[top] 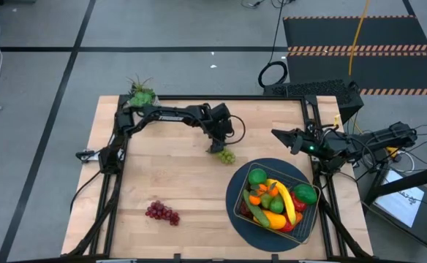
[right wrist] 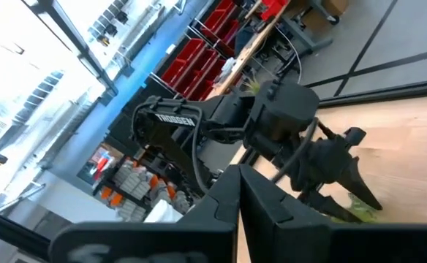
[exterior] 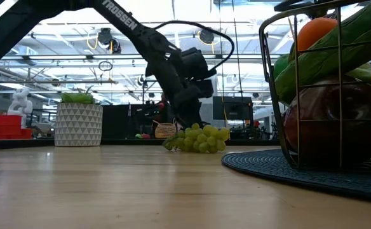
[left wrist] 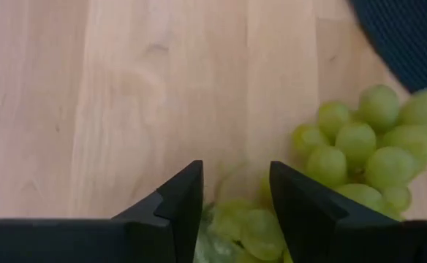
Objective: Build produce basket
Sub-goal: Put the top grapes into the gold wire basket
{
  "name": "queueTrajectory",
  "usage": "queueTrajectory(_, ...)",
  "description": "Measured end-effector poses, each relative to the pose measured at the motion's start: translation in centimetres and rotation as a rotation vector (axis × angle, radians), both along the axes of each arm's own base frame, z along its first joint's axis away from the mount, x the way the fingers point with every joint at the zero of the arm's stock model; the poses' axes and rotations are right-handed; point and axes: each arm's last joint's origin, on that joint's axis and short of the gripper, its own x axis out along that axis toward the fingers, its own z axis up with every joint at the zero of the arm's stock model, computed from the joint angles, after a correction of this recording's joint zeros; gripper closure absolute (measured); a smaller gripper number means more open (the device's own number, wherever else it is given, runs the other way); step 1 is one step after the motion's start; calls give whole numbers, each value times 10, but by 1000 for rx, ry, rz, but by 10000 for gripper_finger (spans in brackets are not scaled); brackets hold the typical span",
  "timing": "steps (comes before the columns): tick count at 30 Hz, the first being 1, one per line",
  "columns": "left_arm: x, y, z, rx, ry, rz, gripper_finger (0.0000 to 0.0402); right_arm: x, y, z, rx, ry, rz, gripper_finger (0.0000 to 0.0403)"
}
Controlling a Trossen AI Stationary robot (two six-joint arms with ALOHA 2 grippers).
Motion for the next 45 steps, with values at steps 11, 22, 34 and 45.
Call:
queueTrajectory(11, 0, 1, -14, 7, 42, -21, 276, -7, -2, 1, -4, 1, 6, 403)
queueTrajectory(22, -6, -2, -1, 28, 76, 4, 397, -11, -2, 1, -20, 8, 26, 403)
queueTrajectory(34, -32, -17, 117, 75, -208, 122, 400, -15, -4, -4, -39, 71, 24, 403)
queueTrajectory(45, -63, -35, 199, 29, -500, 208, 401, -16, -6, -5, -48, 79, -52, 403)
